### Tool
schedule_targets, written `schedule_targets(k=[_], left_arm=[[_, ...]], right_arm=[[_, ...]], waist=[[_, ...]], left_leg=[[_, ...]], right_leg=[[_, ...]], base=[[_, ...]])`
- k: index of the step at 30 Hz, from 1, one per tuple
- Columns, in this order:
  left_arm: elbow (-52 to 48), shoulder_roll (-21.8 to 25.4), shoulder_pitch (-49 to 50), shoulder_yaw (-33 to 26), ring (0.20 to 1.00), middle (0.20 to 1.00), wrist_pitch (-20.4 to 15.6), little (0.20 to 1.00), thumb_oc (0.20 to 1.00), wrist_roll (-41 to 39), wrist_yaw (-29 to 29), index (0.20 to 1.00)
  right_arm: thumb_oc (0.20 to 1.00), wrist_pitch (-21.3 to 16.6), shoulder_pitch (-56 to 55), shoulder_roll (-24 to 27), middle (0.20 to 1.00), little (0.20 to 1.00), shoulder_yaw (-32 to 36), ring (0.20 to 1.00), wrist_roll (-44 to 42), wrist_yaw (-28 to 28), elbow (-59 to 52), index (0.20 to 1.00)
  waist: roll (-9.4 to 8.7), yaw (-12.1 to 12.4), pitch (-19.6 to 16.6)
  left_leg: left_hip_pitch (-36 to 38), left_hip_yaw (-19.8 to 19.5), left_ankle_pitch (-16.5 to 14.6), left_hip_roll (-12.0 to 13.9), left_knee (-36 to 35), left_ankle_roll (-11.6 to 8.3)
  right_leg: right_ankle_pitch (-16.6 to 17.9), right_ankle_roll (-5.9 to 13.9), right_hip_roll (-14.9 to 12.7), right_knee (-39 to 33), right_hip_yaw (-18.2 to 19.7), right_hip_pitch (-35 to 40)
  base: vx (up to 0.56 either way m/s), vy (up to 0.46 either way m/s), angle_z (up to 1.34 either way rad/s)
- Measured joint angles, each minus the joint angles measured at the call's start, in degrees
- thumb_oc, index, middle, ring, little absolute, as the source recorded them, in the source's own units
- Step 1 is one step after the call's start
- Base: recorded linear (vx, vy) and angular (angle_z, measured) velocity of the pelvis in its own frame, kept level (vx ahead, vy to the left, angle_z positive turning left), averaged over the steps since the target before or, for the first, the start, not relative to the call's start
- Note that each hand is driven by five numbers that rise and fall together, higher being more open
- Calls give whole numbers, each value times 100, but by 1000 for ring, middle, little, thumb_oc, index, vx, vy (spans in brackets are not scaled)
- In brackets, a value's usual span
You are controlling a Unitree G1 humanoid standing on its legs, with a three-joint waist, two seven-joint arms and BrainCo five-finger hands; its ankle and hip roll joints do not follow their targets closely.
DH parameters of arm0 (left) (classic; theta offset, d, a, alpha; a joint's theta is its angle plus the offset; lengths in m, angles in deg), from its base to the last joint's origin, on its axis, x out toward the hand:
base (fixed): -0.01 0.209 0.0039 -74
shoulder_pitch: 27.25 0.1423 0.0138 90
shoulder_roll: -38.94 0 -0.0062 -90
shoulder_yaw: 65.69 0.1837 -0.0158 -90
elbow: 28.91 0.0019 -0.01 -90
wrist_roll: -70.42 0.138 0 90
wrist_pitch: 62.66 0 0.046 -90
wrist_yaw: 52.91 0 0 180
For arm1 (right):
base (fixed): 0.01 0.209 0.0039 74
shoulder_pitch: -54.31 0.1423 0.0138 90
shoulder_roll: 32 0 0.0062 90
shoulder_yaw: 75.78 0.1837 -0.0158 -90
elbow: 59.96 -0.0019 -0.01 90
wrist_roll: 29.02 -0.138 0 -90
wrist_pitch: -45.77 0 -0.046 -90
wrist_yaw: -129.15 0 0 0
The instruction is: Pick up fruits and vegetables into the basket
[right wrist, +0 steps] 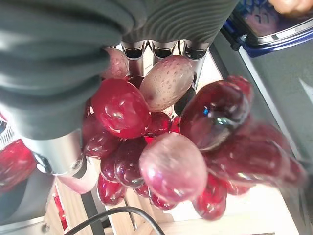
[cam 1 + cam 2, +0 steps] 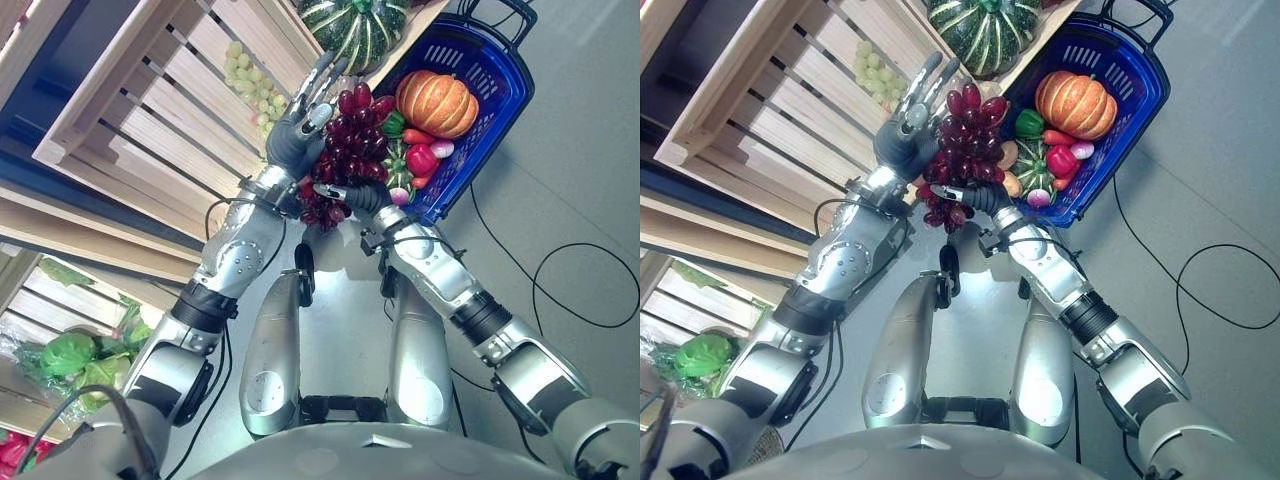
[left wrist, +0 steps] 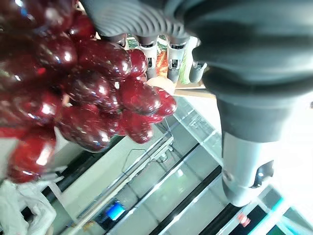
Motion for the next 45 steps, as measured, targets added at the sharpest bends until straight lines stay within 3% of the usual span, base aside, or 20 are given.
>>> schedule_targets(k=[2, 9, 13, 18, 21, 26, 30, 36, 40, 43, 44, 45], left_arm=[[-88, -41, 130, -28, 1000, 1000, -550, 1000, 1000, 15, 115, 1000], [-484, -43, 950, -367, 1000, 1000, -1509, 1000, 1000, 7, 660, 1000], [-529, -8, 1161, -660, 1000, 1000, -1520, 1000, 1000, 93, 334, 1000], [-396, 292, 1390, -872, 1000, 1000, -1519, 1000, 1000, 994, -399, 1000], [-390, 618, 1485, -1099, 1000, 1000, -1530, 1000, 1000, 1339, -659, 1000], [-310, 1026, 1335, -1256, 1000, 1000, -1764, 1000, 1000, 1812, -1094, 1000], [-120, 1256, 1064, -1247, 1000, 1000, -1795, 1000, 1000, 2739, -1733, 1000], [78, 1896, 543, -1170, 1000, 1000, -1886, 1000, 1000, 4433, -2833, 1000], [109, 2114, 177, -1127, 1000, 1000, -1501, 1000, 1000, 4570, -3068, 1000], [328, 2123, 39, -1067, 1000, 1000, -1025, 1000, 1000, 3815, -2908, 1000], [425, 2101, 21, -994, 1000, 1000, -812, 1000, 1000, 3443, -2798, 1000], [486, 2069, 3, -947, 1000, 1000, -590, 1000, 1000, 3096, -2669, 1000]], right_arm=[[200, -183, -9, -74, 200, 200, 260, 200, -7, 99, -4, 200], [200, -612, -135, 32, 200, 200, 1718, 200, -122, 45, -10, 200], [200, -610, -295, 380, 200, 200, 2152, 200, -279, 0, -2, 200], [200, -571, -446, 714, 200, 200, 2537, 200, -688, 4, 73, 200], [200, -393, -282, 887, 200, 200, 2723, 200, -950, 19, 370, 200], [200, 274, 295, 1122, 200, 200, 2883, 200, -1471, 33, 1326, 200], [200, 1058, 848, 1198, 200, 200, 2853, 200, -1905, 129, 2104, 200], [200, 1699, 1328, 1401, 200, 200, 2456, 200, -2020, 393, 3016, 200], [200, 1977, 1664, 1476, 200, 200, 2348, 200, -2095, 588, 3335, 200], [200, 2227, 1956, 1576, 200, 200, 2179, 200, -2133, 647, 3498, 200], [235, 2300, 2038, 1574, 235, 235, 2172, 235, -2129, 644, 3607, 235], [1000, 2343, 2080, 1574, 1000, 1000, 2172, 1000, -2128, 623, 3648, 1000]], waist=[[0, -6, 0], [-5, 101, 5], [-10, 91, 9], [-13, 104, 14], [-8, 134, 13], [15, 280, 20], [74, 389, 35], [154, 548, 55], [158, 581, 54], [159, 571, 54], [159, 565, 54], [160, 565, 53]], left_leg=[[-64, 0, -3, 3, 3, -1], [-325, -26, 9, 54, 33, -14], [-659, -96, 9, 57, 194, -17], [-935, -163, 15, 45, 312, -38], [-1118, -165, 6, 44, 412, -35], [-1598, -168, 16, 35, 665, -49], [-2015, -168, 23, 24, 854, -54], [-2508, -227, -11, -18, 1193, -75], [-2752, -242, -46, -23, 1408, -75], [-2861, -254, -51, -18, 1491, -76], [-2884, -271, -55, -19, 1516, -83], [-2898, -283, -55, -20, 1518, -83]], right_leg=[[5, -10, -5, 21, -5, -71], [-25, 19, -8, 110, -28, -334], [-52, -21, -44, 250, -91, -615], [-124, -77, -89, 472, -128, -905], [-187, -112, -123, 623, -111, -1117], [-235, -166, -200, 948, -96, -1623], [-255, -198, -238, 1161, -81, -2046], [-362, -249, -319, 1550, -64, -2536], [-398, -281, -361, 1742, -24, -2781], [-410, -298, -357, 1812, 1, -2886], [-416, -306, -346, 1840, 1, -2906], [-417, -307, -350, 1836, -8, -2913]], base=[[-12, -84, 0], [-21, -81, 2], [-8, -61, 8], [9, -49, 6], [4, -2, 1], [13, -10, 5], [10, -7, 5], [25, -26, 7], [13, -11, 3], [4, -36, 0], [-2, -40, 1], [-8, -26, 3]])
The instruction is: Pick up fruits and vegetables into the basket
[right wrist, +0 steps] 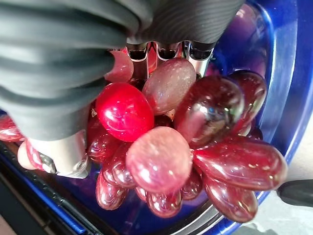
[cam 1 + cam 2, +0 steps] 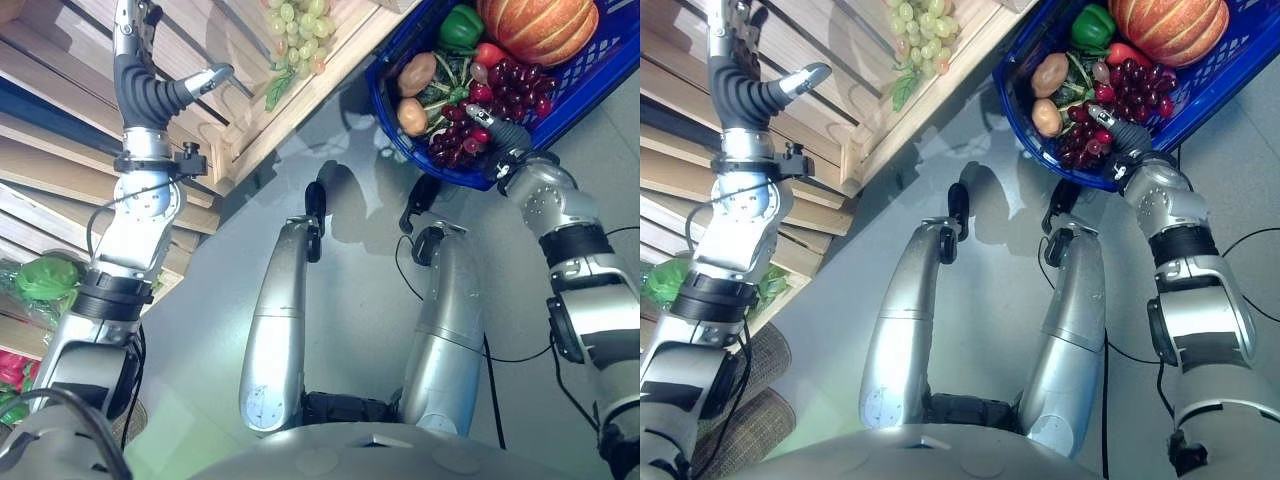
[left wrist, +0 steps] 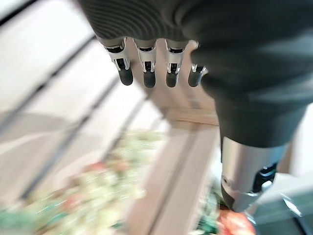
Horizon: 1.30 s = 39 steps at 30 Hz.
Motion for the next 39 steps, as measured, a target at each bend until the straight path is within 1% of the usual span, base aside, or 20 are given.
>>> schedule_targets(k=[1, 3, 4, 7, 8, 10, 12, 14, 15, 18, 23, 24, 26, 28, 30, 32, 34, 37, 38, 39], left_arm=[[24, -36, 47, 43, 1000, 1000, 164, 1000, 1000, -314, 101, 1000], [58, -161, 100, 44, 1000, 1000, 306, 1000, 1000, -679, 233, 1000], [87, -250, 118, 67, 1000, 1000, 369, 1000, 1000, -860, 292, 1000], [82, -288, 105, 90, 1000, 1000, 353, 1000, 1000, -723, 253, 1000], [81, -287, 72, 90, 1000, 1000, 333, 1000, 1000, -531, 175, 1000], [81, -273, -17, 93, 1000, 1000, 309, 1000, 1000, 32, -51, 1000], [84, -246, -50, 102, 1000, 1000, 310, 1000, 1000, 675, -355, 1000], [71, -183, -44, 174, 1000, 1000, 322, 1000, 1000, 1592, -749, 1000], [66, -91, -17, 231, 1000, 1000, 359, 1000, 1000, 2139, -939, 1000], [-42, 56, 87, 249, 1000, 1000, 554, 1000, 1000, 3210, -1328, 1000], [-164, 315, 234, 175, 1000, 1000, 1046, 1000, 1000, 4907, -1789, 1000], [-179, 350, 258, 176, 1000, 1000, 1099, 1000, 1000, 5091, -1830, 1000], [-211, 458, 319, 143, 1000, 1000, 1255, 1000, 1000, 5697, -1933, 1000], [-242, 757, 533, 40, 1000, 1000, 1485, 1000, 1000, 6435, -2083, 1000], [-245, 953, 725, -112, 1000, 1000, 1675, 1000, 1000, 6909, -2197, 1000], [-237, 1145, 889, -241, 1000, 1000, 1759, 1000, 1000, 7327, -2212, 1000], [-203, 1358, 1047, -249, 1000, 1000, 1930, 1000, 1000, 7739, -2201, 1000], [-90, 1455, 1208, -209, 1000, 1000, 2047, 1000, 1000, 8074, -2153, 1000], [155, 1644, 1277, -133, 1000, 1000, 2132, 1000, 1000, 8299, -1995, 1000], [155, 1644, 1277, -133, 1000, 1000, 2132, 1000, 1000, 8299, -1995, 1000]], right_arm=[[1000, 22, 12, 2, 1000, 1000, 2, 1000, 19, -54, 4, 1000], [1000, 29, 33, -11, 1000, 1000, -3, 1000, 183, -250, 38, 1000], [1000, -3, 37, -26, 1000, 1000, -51, 1000, 422, -513, 89, 1000], [1000, -127, 17, -35, 1000, 1000, -156, 1000, 739, -959, 55, 1000], [1000, -188, 12, -36, 1000, 1000, -161, 1000, 899, -1113, -13, 1000], [1000, -368, -27, -35, 1000, 1000, -165, 1000, 1269, -1553, -208, 1000], [1000, -506, -165, -42, 1000, 1000, -150, 1000, 1504, -1848, -456, 1000], [1000, -566, -468, -66, 1000, 1000, -152, 1000, 1869, -2060, -830, 1000], [1000, -587, -711, -89, 1000, 1000, -159, 1000, 2107, -2125, -1083, 1000], [1000, -613, -1277, -182, 1000, 1000, -154, 1000, 2588, -2186, -1541, 1000], [1000, -909, -2498, -524, 1000, 1000, -252, 1000, 3594, -2267, -2650, 1000], [1000, -944, -2555, -541, 1000, 1000, -303, 1000, 3701, -2252, -2757, 1000], [1000, -1095, -2945, -567, 1000, 1000, -437, 1000, 4031, -2232, -3015, 1000], [1000, -1403, -3366, -529, 1000, 1000, -422, 1000, 4432, -2072, -3452, 1000], [1000, -1625, -3714, -457, 1000, 1000, -411, 1000, 4593, -1883, -3649, 1000], [1000, -1849, -3922, -293, 1000, 1000, -380, 1000, 4669, -1681, -3861, 1000], [1000, -1965, -4056, -176, 1000, 1000, -292, 1000, 4666, -1469, -4111, 1000], [1000, -2085, -4187, -49, 1000, 1000, -175, 1000, 4660, -1283, -4278, 1000], [1000, -2164, -4257, 43, 1000, 1000, -88, 1000, 4658, -1112, -4348, 1000], [1000, -2164, -4257, 43, 1000, 1000, -88, 1000, 4658, -1112, -4348, 1000]], waist=[[0, -4, 0], [0, 2, 0], [0, 2, 0], [0, -15, 0], [0, -16, 0], [0, -41, 0], [0, -63, 0], [-3, -98, -2], [-2, -165, -1], [-6, -283, -3], [-9, -622, -3], [-9, -641, -3], [-8, -793, -4], [-9, -884, -3], [-7, -975, -4], [0, -1027, -6], [7, -1120, -10], [22, -1184, -8], [57, -1255, -22], [57, -1255, -22]], left_leg=[[-22, -12, 0, 2, 2, 0], [-53, -16, 1, 6, -1, -1], [-74, -13, 0, 5, -1, -4], [-74, 2, -15, 7, -5, -8], [-70, 13, -22, 8, -4, -8], [-40, 46, -29, 17, -8, -10], [46, 91, -47, 26, -17, -9], [208, 136, -69, 83, -91, 7], [330, 153, -69, 96, -166, 9], [651, 239, -67, 118, -365, 15], [1220, 513, -66, 157, -746, -1], [1275, 543, -68, 163, -782, -3], [1497, 632, -80, 168, -900, -15], [1761, 738, -93, 198, -1046, -31], [2055, 841, -107, 205, -1183, -45], [2254, 933, -113, 211, -1290, -56], [2395, 987, -112, 208, -1359, -63], [2545, 1112, -112, 206, -1426, -72], [2592, 1173, -111, 205, -1442, -71], [2592, 1173, -111, 205, -1442, -71]], right_leg=[[-1, -1, 15, -1, -15, -10], [1, 0, 23, -23, -24, -28], [7, 8, 26, -29, -25, -44], [17, 23, 38, -57, -13, -44], [18, 23, 49, -62, -3, -44], [21, 22, 71, -72, 28, -42], [32, 8, 86, -85, 67, 6], [58, 55, 162, -209, 99, 166], [83, 57, 187, -307, 96, 283], [112, 94, 243, -496, 147, 557], [157, 155, 367, -776, 367, 899], [157, 156, 372, -776, 381, 932], [172, 135, 391, -842, 450, 1068], [164, 149, 459, -908, 546, 1221], [144, 177, 473, -977, 644, 1402], [134, 189, 513, -1031, 725, 1517], [135, 189, 519, -1056, 753, 1600], [134, 189, 547, -1068, 862, 1636], [134, 191, 556, -1066, 905, 1636], [134, 191, 556, -1066, 905, 1636]], base=[[0, 0, 0], [0, 0, 0], [0, 0, 0], [-8, 9, -3], [-17, 22, -6], [-17, 42, -7], [-14, 44, -10], [-9, 57, -15], [-6, 59, -13], [0, 61, -12], [10, 86, -20], [13, 119, -19], [19, 137, -17], [14, 129, -27], [8, 141, -25], [13, 144, -20], [9, 101, -15], [13, 152, -15], [15, 122, -14], [11, 144, -22]])
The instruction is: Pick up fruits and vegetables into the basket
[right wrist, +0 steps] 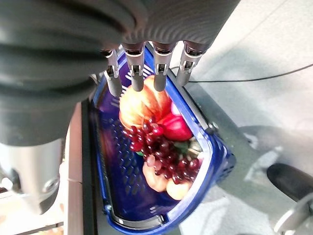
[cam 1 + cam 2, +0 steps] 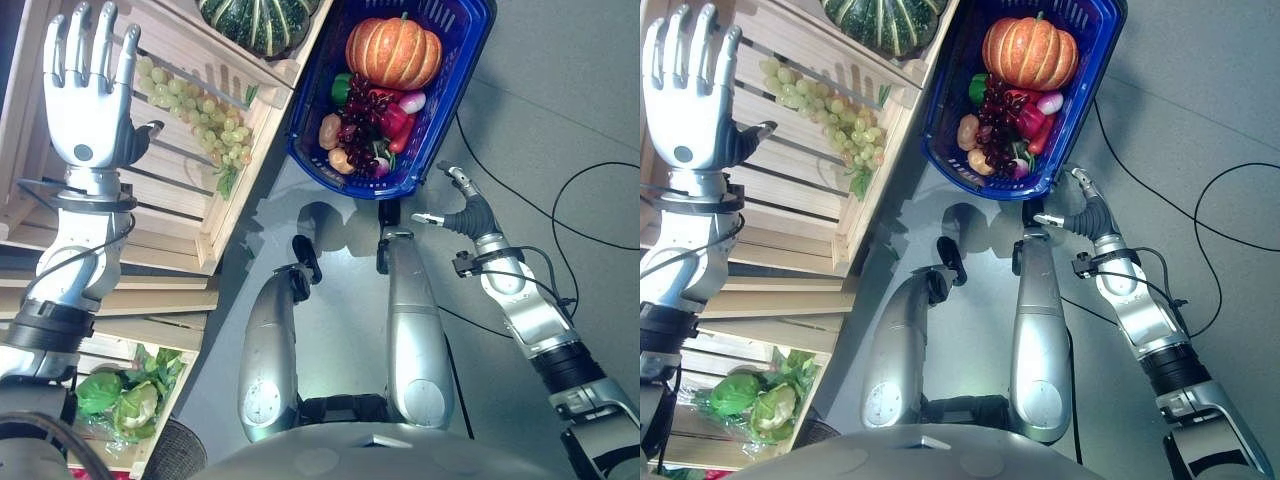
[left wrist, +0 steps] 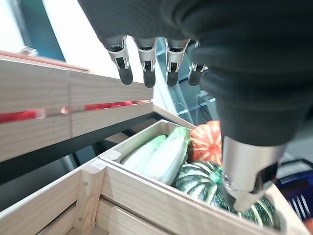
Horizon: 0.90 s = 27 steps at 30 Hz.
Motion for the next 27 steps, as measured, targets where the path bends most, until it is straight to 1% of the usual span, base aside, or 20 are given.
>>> schedule_targets(k=[1, 3, 5, 8, 10, 14, 17, 18, 22, 27], left_arm=[[322, 167, 62, 134, 1000, 1000, 113, 1000, 1000, 172, 290, 1000], [597, 251, 85, 315, 1000, 1000, 231, 1000, 1000, 263, 556, 1000], [852, 316, 79, 553, 1000, 1000, 334, 1000, 1000, 262, 919, 1000], [1152, 314, 26, 834, 1000, 1000, 446, 1000, 1000, 262, 1195, 1000], [1401, 311, 24, 970, 1000, 1000, 452, 1000, 1000, 261, 1343, 1000], [2180, 156, -8, 1078, 1000, 1000, 455, 1000, 1000, 264, 1455, 1000], [2618, 2, -56, 1126, 1000, 1000, 454, 1000, 1000, 274, 1441, 1000], [2781, -35, -112, 1226, 1000, 1000, 453, 1000, 1000, 274, 1436, 1000], [3101, -168, -300, 1346, 1000, 1000, 438, 1000, 1000, 256, 1283, 1000], [3215, -179, -654, 1549, 1000, 1000, 414, 1000, 1000, 254, 1031, 1000]], right_arm=[[1000, -42, -97, 71, 1000, 1000, 121, 1000, -2, 142, -59, 1000], [1000, -48, -147, 182, 1000, 1000, 151, 1000, -22, 273, -95, 1000], [1000, -53, -223, 187, 1000, 1000, 287, 1000, -52, 370, -263, 1000], [1000, -55, -245, 218, 1000, 1000, 390, 1000, -58, 475, -432, 1000], [1000, -55, -237, 277, 1000, 1000, 399, 1000, -69, 518, -456, 1000], [1000, -55, -240, 375, 1000, 1000, 489, 1000, -183, 609, -468, 1000], [1000, -55, -239, 386, 1000, 1000, 587, 1000, -277, 610, -506, 1000], [1000, -54, -236, 396, 1000, 1000, 605, 1000, -281, 610, -542, 1000], [1000, -54, -215, 418, 1000, 1000, 608, 1000, -294, 604, -680, 1000], [1000, -54, -171, 449, 1000, 1000, 614, 1000, -388, 545, -704, 1000]], waist=[[9, -75, -5], [21, -127, -12], [30, -219, -17], [32, -283, -18], [33, -296, -18], [36, -367, -20], [36, -366, -20], [35, -366, -20], [35, -368, -20], [35, -418, -20]], left_leg=[[119, 110, -1, -18, -82, 0], [206, 201, -11, -14, -147, -11], [271, 237, -14, -6, -181, -18], [303, 266, -10, 8, -256, -33], [343, 302, -5, 11, -277, -42], [343, 330, -11, 21, -292, -50], [335, 354, -15, 34, -295, -54], [325, 362, -18, 41, -295, -60], [194, 404, -29, 107, -263, -77], [53, 404, -34, 123, -251, -86]], right_leg=[[1, 1, 4, -14, 91, 18], [1, 1, -11, -22, 91, 37], [2, -1, -3, -44, 90, 58], [2, -3, 16, -69, 88, 60], [2, -7, 22, -82, 94, 62], [2, -6, 39, -105, 103, 56], [2, -6, 52, -111, 113, 33], [2, -7, 57, -111, 118, 12], [22, -35, 104, -111, 110, -127], [33, -53, 129, -112, 111, -264]], base=[[7, 112, -23], [7, 116, -23], [10, 85, -13], [8, 60, -7], [10, 42, -8], [15, 38, -4], [16, 29, -4], [14, 26, -5], [6, 18, -7], [3, 12, -2]])
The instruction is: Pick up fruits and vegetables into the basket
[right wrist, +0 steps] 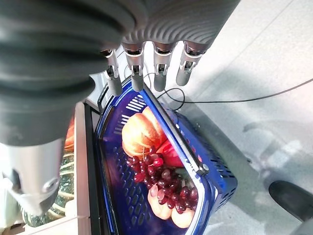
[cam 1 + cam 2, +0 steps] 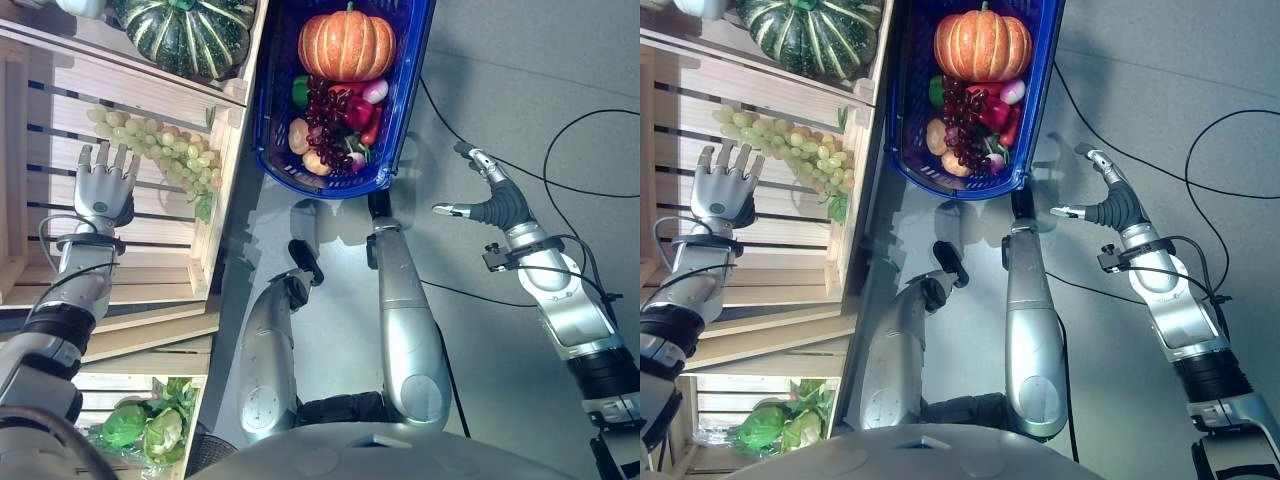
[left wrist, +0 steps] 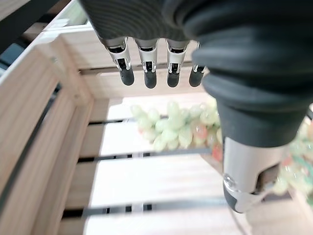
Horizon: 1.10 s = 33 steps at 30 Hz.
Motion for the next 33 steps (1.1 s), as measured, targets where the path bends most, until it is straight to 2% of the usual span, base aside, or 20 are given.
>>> schedule_targets(k=[8, 14, 19, 26, 33], left_arm=[[-156, -5, -334, 20, 1000, 1000, -26, 1000, 1000, -77, -1067, 1000], [-712, -5, -470, 2, 1000, 1000, -360, 1000, 1000, -177, -1476, 1000], [-937, -5, -671, 46, 1000, 1000, -603, 1000, 1000, -174, -1307, 1000], [-730, -5, -803, 441, 1000, 1000, -612, 1000, 1000, -102, -502, 1000], [-116, -37, -788, 546, 1000, 1000, -596, 1000, 1000, -41, -234, 1000]], right_arm=[[1000, -143, -32, 8, 1000, 1000, -2, 1000, -1, -381, -40, 1000], [1000, -196, -39, 5, 1000, 1000, -45, 1000, 4, -556, -37, 1000], [1000, -215, -35, -29, 1000, 1000, -70, 1000, 2, -587, -39, 1000], [1000, -226, -36, -31, 1000, 1000, -70, 1000, -35, -595, -37, 1000], [1000, -394, -56, -30, 1000, 1000, -64, 1000, -202, -605, -32, 1000]], waist=[[-1, -52, 0], [-1, -35, 0], [-1, -39, 0], [-1, -78, 0], [-2, -97, 0]], left_leg=[[-225, -52, -34, 58, 126, -11], [-291, -80, -65, 97, 182, -28], [-299, -87, -66, 93, 183, -26], [-389, -46, -66, 98, 186, -26], [-497, -49, -70, 104, 193, -32]], right_leg=[[17, -19, 33, -7, -43, -133], [16, -23, 65, 20, -49, -177], [16, -23, 62, 23, -53, -180], [19, -25, 71, 24, -30, -297], [21, -26, 78, 14, -22, -394]], base=[[0, 0, 0], [3, -8, -2], [0, 0, 0], [-2, 2, -1], [-2, 0, 0]])
